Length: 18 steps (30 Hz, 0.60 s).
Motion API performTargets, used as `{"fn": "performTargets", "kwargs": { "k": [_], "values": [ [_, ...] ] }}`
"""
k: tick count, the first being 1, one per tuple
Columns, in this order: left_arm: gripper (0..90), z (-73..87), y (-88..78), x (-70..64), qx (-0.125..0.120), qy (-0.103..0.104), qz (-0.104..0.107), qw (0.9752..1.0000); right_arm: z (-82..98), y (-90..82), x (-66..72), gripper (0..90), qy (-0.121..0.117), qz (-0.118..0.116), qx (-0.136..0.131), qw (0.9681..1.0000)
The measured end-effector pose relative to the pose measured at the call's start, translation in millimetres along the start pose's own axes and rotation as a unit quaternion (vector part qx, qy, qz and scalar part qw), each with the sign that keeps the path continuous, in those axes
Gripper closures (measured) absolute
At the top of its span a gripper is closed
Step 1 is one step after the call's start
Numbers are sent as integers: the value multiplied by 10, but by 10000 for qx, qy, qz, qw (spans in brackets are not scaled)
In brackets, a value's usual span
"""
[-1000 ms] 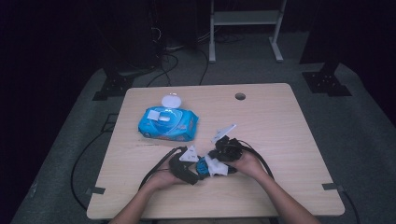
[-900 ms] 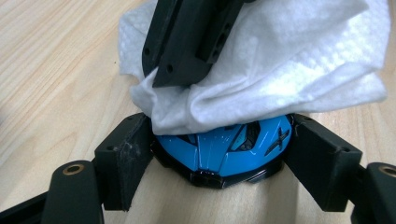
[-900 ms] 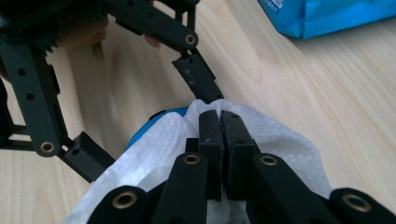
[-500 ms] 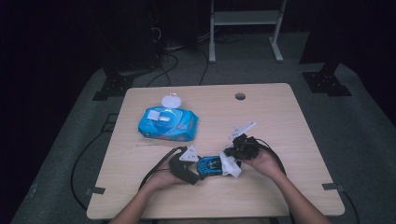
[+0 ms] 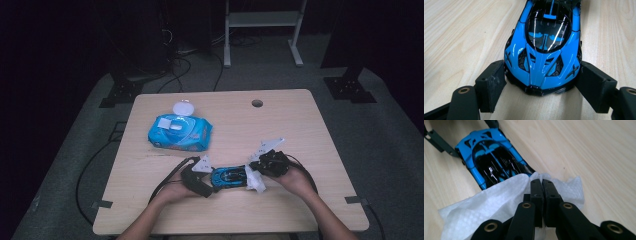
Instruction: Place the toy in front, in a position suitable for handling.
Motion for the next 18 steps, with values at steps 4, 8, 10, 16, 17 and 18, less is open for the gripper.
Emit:
{"fn": "performTargets", "kwargs": {
  "k": [4,8,10,16,17,18],
  "values": [
    [253,6,-4,3,-2,8,1,10000,14,-8,50,871,4,-118,-2,9999],
    [269,2,-2,4,-46,13,9,10000,80,-75,64,871,-39,-336,194,9992],
    [269,2,-1,4,-46,8,12,10000,56,-56,58,871,-34,-292,151,9995],
    [271,1,-3,2,-39,14,-12,10000,-46,59,102,871,-114,-288,93,9995],
    [271,2,-2,3,-47,16,-8,10000,-40,32,99,871,-107,-300,85,9995],
    [271,2,-2,4,-53,6,-2,10000,-32,-10,92,871,-97,-327,58,9994]
  ]
}}
Point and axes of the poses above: each handheld gripper's, and its own axes: y roughly forward along the jaws, z roughly out of its underside, x roughly to its left, the point moved 9 cm from there along y, roughly forward along the jaws, and after that the axes turned 9 degrees about y, right-handed, at the moved point
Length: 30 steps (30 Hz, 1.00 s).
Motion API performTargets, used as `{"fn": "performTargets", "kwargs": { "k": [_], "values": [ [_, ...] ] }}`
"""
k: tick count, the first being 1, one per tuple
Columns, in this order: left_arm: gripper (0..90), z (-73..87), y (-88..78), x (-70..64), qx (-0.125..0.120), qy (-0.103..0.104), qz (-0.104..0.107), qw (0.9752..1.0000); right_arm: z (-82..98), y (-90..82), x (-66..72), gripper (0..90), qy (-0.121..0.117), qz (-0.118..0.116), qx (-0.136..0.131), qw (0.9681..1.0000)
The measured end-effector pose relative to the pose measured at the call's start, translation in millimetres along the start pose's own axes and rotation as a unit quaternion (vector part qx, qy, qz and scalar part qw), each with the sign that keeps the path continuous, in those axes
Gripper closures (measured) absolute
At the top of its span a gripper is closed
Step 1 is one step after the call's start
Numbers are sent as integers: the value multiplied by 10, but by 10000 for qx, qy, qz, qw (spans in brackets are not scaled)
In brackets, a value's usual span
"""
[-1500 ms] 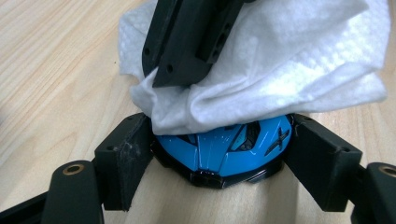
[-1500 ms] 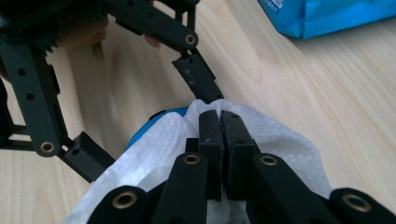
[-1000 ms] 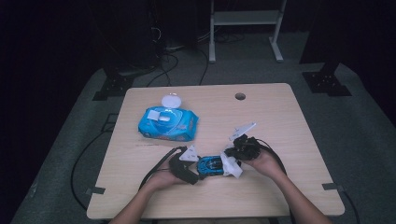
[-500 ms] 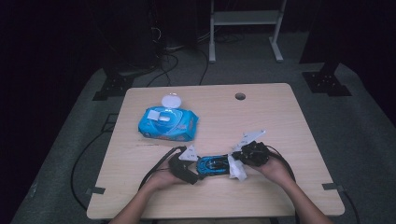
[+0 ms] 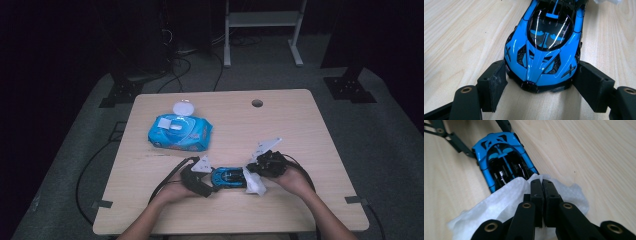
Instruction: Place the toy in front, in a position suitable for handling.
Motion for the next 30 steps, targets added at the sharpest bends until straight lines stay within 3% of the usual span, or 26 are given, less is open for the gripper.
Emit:
{"fn": "performTargets", "kwargs": {
  "k": [4,6,13,19,24,27,30],
  "values": [
    [270,1,1,4,-11,0,0,10000,112,-136,17,871,0,-110,120,9999],
    [269,3,1,6,7,0,-2,10000,153,-102,51,871,-25,-105,168,9998],
    [251,38,-27,39,21,-64,-43,10000,46,-25,82,870,-93,17,7,10000],
    [259,14,-3,34,2,-59,-46,10000,161,-98,74,870,42,-306,120,9995],
    [258,20,-22,37,72,-68,14,9999,154,-78,72,870,79,-366,90,9993],
    [252,-48,-93,41,-260,-307,315,9987,161,-73,80,870,37,-351,32,9994],
    [231,-91,-117,103,-484,-624,362,9962,177,-76,79,871,4,-338,-65,9994]
  ]
}}
Point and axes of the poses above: each handheld gripper's, and its own axes: y roughly forward along the jaws, z roughly out of its underside, x roughly to its left, the point moved 9 cm from there along y, roughly forward along the jaws, and after that the axes turned 9 degrees about y, right-handed, at the moved point
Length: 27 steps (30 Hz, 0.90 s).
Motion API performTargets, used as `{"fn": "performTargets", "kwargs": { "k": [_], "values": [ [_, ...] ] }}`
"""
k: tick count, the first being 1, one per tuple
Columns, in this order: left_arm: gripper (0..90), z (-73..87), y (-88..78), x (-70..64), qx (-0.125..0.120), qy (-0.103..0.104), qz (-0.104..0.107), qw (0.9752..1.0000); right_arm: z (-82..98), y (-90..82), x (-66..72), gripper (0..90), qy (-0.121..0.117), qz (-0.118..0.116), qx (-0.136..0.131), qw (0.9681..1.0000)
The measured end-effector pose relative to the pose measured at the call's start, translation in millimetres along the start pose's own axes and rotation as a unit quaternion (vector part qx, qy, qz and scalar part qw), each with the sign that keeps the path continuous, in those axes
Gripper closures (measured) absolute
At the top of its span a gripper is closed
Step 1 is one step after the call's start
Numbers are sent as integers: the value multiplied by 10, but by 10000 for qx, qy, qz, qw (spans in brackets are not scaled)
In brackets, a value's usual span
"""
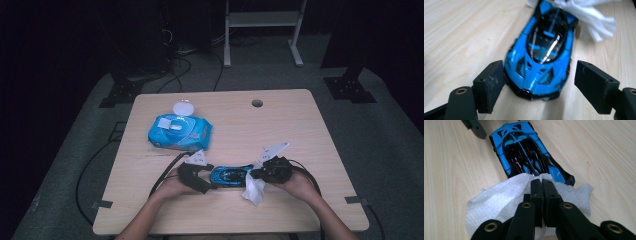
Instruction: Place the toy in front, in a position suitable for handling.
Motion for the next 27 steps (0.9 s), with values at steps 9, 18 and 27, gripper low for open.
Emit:
{"fn": "performTargets", "kwargs": {
  "k": [9,18,27],
  "values": [
    [230,1,88,61,-137,-825,255,9962,30,-10,15,870,-163,69,-198,9996],
    [231,7,98,61,-127,-907,258,9955,-24,-47,-209,867,357,367,-247,9984],
    [233,3,101,57,-158,-866,246,9958,63,-46,-390,686,1413,-143,149,9898]
  ]
}}
Point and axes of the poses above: each handheld gripper's, and its own axes: y roughly forward along the jaws, z roughly out of its underside, x roughly to its left, the point moved 9 cm from there along y, roughly forward along the jaws, and after that the axes turned 9 degrees about y, right-handed, at the moved point
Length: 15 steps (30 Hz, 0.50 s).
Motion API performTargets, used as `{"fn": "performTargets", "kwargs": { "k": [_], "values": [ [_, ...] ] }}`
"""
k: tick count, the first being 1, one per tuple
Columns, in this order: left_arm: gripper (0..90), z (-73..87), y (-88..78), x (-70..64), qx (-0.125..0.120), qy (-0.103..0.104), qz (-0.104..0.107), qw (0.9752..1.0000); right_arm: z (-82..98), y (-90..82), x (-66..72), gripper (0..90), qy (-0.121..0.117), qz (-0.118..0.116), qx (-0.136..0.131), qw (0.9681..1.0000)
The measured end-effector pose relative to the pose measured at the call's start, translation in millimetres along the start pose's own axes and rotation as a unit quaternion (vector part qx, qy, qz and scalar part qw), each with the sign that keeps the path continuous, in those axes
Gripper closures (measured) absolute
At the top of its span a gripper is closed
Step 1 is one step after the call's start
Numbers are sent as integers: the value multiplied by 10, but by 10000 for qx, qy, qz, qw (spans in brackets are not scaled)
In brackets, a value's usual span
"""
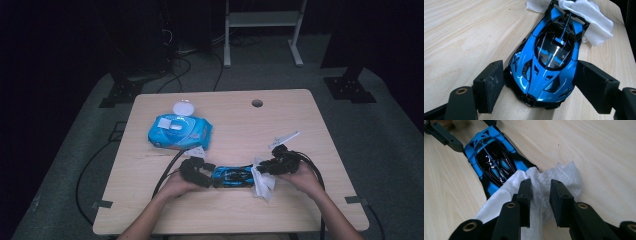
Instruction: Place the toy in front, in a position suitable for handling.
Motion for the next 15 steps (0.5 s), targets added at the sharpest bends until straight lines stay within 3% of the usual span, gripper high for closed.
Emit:
{"fn": "performTargets", "kwargs": {
  "k": [4,7,11,15],
  "values": [
    [236,7,-7,4,-9,38,-12,10000,-8,26,-52,634,420,-327,90,9985],
    [236,9,-6,3,-32,18,-17,10000,-6,42,-101,629,823,-763,190,9935],
    [235,11,-6,3,-48,18,-9,10000,-2,55,-125,634,1007,-1039,219,9892],
    [236,12,-6,1,-78,24,-26,10000,1,50,-119,662,1098,-1152,257,9869]
  ]
}}
Point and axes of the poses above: each handheld gripper's, and its own axes: y roughly forward along the jaws, z roughly out of its underside, x roughly to its left, the point moved 9 cm from there along y, roughly forward along the jaws, and after that the axes turned 9 degrees about y, right-handed, at the moved point
